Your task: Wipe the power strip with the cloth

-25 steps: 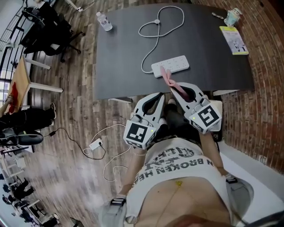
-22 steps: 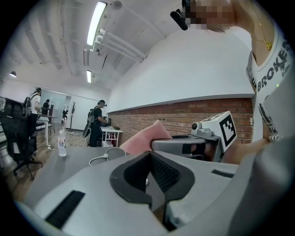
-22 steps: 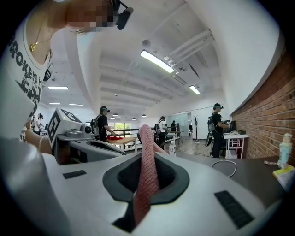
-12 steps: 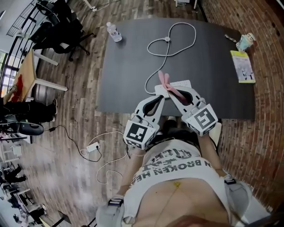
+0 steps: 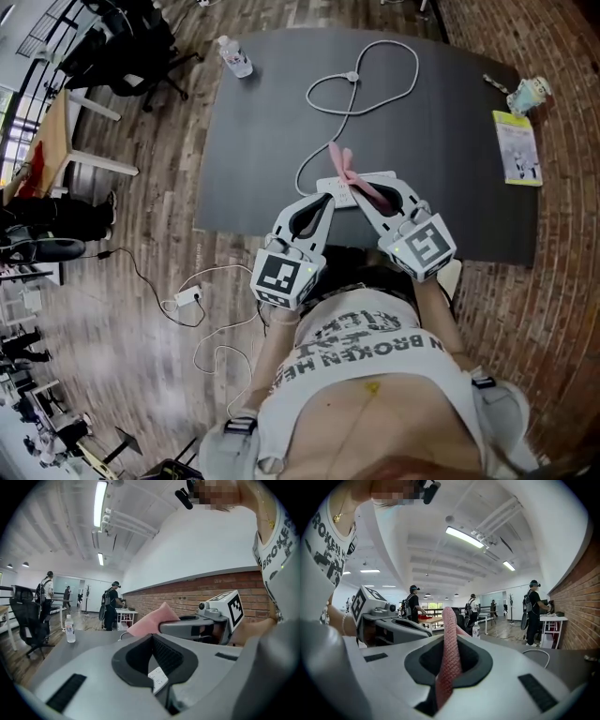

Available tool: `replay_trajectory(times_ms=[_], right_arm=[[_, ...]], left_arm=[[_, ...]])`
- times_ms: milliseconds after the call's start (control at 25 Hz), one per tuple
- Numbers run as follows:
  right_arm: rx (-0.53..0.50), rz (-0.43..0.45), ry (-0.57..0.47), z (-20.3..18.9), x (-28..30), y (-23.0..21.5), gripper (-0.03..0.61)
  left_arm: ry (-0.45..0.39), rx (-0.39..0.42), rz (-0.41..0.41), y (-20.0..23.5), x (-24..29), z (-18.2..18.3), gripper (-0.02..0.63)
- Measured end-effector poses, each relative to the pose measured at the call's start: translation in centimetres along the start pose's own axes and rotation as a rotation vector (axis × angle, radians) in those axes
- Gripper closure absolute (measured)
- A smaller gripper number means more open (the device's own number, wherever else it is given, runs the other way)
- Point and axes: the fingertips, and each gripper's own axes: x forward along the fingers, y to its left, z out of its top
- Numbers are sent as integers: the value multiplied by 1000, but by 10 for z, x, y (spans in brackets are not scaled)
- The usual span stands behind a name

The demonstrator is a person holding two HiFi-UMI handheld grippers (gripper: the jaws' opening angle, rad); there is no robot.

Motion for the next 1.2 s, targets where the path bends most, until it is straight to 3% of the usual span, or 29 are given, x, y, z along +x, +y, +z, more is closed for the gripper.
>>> replay_trajectory(times_ms=[760, 1200], right_arm=[[18, -60, 48, -4, 42, -20, 561], [3, -82, 157, -44, 62, -29, 561]], left_arm=[[21, 19, -104, 49, 34, 0, 606], [142, 2, -121, 69, 46, -54, 604]])
